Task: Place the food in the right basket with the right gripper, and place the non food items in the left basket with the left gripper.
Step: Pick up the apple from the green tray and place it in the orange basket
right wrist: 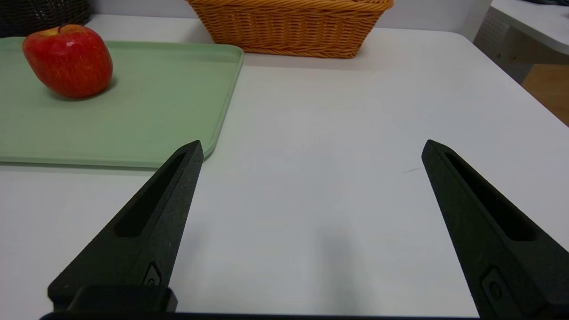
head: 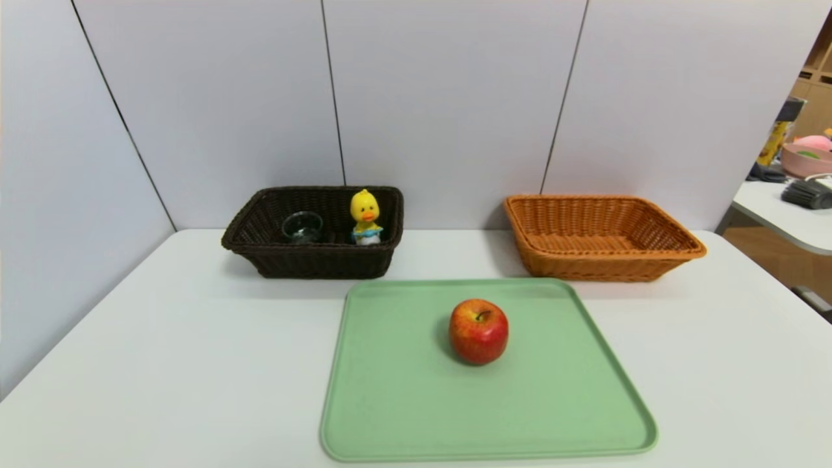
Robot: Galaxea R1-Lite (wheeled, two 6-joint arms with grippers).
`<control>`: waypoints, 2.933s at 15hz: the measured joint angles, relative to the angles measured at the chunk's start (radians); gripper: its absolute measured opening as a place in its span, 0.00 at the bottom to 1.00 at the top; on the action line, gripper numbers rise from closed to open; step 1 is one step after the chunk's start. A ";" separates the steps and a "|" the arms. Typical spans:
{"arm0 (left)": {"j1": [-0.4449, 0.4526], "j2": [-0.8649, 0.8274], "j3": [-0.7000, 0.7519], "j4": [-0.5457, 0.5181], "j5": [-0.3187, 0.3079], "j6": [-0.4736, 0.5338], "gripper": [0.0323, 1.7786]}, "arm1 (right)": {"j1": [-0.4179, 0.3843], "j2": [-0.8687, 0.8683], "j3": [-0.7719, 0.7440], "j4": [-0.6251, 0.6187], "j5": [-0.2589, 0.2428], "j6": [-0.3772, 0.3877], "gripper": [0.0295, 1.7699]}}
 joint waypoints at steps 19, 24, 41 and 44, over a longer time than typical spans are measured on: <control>0.000 0.000 0.000 0.000 0.000 0.000 0.95 | 0.000 0.000 -0.001 0.010 -0.007 0.007 0.96; 0.000 0.000 0.000 0.000 0.000 0.000 0.95 | 0.002 0.051 -0.104 0.050 -0.005 0.003 0.96; 0.000 0.000 0.000 0.000 0.000 0.000 0.95 | 0.327 1.040 -0.789 0.277 0.031 0.007 0.96; 0.000 0.001 0.000 0.000 0.000 0.000 0.95 | 0.421 1.201 -0.920 0.283 0.032 0.009 0.96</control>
